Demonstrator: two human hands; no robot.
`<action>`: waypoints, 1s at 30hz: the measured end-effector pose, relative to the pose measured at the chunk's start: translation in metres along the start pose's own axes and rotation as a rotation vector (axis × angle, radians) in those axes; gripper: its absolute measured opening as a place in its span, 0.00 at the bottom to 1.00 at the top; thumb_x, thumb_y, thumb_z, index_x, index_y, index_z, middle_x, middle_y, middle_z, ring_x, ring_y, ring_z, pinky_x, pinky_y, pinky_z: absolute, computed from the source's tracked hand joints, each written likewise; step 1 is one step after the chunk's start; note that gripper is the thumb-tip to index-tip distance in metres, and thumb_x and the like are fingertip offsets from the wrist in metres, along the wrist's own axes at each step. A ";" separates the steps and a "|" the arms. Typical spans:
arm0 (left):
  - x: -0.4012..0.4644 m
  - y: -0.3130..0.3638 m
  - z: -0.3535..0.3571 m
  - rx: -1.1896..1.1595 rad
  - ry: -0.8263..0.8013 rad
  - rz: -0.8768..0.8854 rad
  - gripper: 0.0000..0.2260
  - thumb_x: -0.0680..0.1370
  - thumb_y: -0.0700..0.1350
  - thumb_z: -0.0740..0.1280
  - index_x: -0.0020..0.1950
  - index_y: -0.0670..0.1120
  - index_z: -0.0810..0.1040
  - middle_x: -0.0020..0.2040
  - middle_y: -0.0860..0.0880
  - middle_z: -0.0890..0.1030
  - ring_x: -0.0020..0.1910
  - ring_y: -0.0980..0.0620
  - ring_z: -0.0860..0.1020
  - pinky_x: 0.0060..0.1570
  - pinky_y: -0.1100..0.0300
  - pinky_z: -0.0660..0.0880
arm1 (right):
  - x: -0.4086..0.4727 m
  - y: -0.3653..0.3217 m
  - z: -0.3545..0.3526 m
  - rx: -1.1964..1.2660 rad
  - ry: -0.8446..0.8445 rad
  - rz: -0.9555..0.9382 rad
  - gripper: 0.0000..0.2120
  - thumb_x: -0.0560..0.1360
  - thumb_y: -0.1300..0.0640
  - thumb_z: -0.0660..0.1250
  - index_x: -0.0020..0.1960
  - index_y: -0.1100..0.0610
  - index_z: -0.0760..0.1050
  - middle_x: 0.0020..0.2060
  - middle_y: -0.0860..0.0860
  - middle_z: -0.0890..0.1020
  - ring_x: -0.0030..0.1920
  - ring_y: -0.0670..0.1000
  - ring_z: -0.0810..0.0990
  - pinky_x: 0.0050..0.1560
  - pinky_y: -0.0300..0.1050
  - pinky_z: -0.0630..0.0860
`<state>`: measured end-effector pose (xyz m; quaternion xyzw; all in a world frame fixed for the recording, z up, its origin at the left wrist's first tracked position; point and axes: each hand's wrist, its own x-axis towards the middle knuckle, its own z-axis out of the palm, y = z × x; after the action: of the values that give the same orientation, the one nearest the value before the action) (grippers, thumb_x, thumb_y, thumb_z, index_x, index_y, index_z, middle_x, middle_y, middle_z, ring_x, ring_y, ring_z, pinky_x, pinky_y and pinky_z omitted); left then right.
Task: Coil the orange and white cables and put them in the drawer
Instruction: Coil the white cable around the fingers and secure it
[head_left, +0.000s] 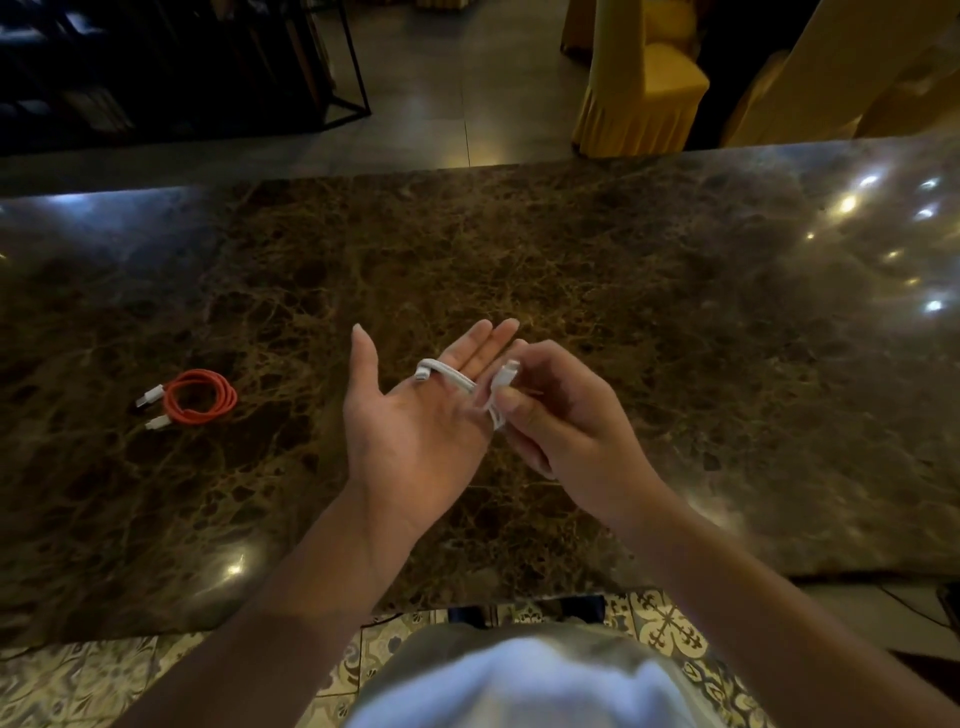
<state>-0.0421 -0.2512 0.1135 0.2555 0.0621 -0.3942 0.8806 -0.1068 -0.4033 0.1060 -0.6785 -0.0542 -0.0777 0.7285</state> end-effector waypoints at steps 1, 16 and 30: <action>0.000 0.001 0.002 -0.006 0.021 0.013 0.45 0.79 0.75 0.52 0.81 0.38 0.62 0.78 0.37 0.71 0.79 0.38 0.67 0.80 0.45 0.60 | -0.001 0.001 0.003 0.099 0.040 0.044 0.06 0.83 0.63 0.65 0.56 0.66 0.74 0.34 0.50 0.77 0.26 0.45 0.71 0.25 0.35 0.68; -0.006 -0.025 0.019 0.193 0.110 -0.030 0.47 0.78 0.76 0.50 0.82 0.39 0.60 0.78 0.36 0.70 0.79 0.39 0.67 0.76 0.45 0.64 | -0.025 -0.009 -0.020 -0.491 0.020 -0.219 0.03 0.81 0.63 0.69 0.53 0.62 0.77 0.40 0.45 0.80 0.35 0.42 0.77 0.35 0.37 0.74; -0.005 -0.036 0.031 0.839 -0.150 0.311 0.52 0.71 0.80 0.58 0.84 0.46 0.57 0.85 0.55 0.59 0.83 0.61 0.56 0.79 0.64 0.56 | -0.027 -0.007 0.000 0.189 0.508 0.287 0.06 0.81 0.57 0.70 0.50 0.60 0.82 0.36 0.54 0.80 0.29 0.45 0.74 0.26 0.38 0.70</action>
<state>-0.0750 -0.2834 0.1271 0.5672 -0.2063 -0.2660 0.7517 -0.1345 -0.4024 0.1076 -0.5671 0.2194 -0.1357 0.7822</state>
